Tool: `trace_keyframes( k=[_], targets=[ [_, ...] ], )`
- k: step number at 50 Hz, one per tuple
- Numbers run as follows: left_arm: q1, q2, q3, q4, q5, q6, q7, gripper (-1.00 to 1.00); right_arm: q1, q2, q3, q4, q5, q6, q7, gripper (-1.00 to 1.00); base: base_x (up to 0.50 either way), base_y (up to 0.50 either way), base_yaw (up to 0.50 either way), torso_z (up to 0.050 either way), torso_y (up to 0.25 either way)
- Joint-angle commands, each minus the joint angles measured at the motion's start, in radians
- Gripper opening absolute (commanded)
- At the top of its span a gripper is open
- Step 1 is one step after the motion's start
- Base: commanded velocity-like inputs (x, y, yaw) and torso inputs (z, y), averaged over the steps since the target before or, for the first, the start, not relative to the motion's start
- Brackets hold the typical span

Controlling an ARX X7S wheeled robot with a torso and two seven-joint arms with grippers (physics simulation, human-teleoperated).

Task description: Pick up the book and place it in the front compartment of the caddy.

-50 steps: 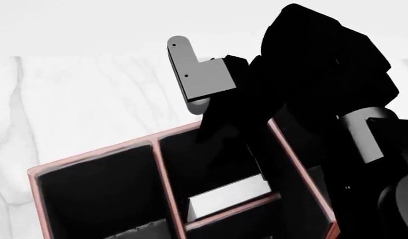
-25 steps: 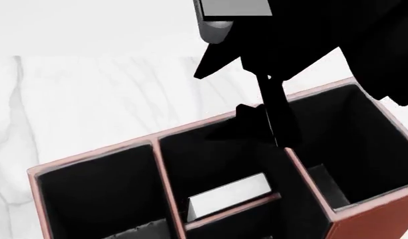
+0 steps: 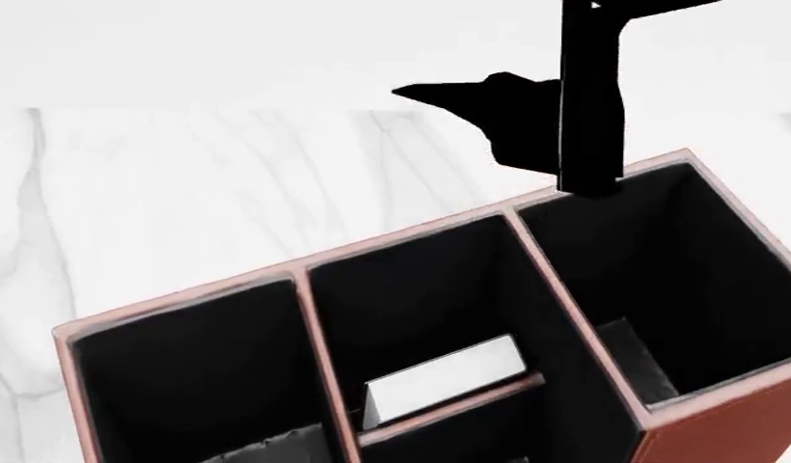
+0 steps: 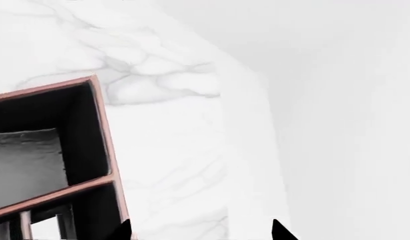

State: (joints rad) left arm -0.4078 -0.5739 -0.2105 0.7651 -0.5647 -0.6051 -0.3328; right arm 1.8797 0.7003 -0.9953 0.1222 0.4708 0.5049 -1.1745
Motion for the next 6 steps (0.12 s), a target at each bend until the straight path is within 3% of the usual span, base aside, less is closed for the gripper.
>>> trace_keyframes(
  k=[1, 6],
  targets=[
    [0.015, 0.013, -0.023, 0.018, 0.004, -0.004, 0.016, 1.00, -0.062, 0.122, 0.113, -0.279, 0.027, 0.099, 0.210, 1.00, 0.00, 0.00, 0.00, 0.000, 0.000],
    [0.041, 0.011, -0.029, 0.034, 0.009, 0.007, 0.018, 1.00, -0.187, 0.190, 0.209, -0.426, 0.093, 0.131, 0.433, 1.00, 0.00, 0.00, 0.00, 0.000, 0.000]
  ],
)
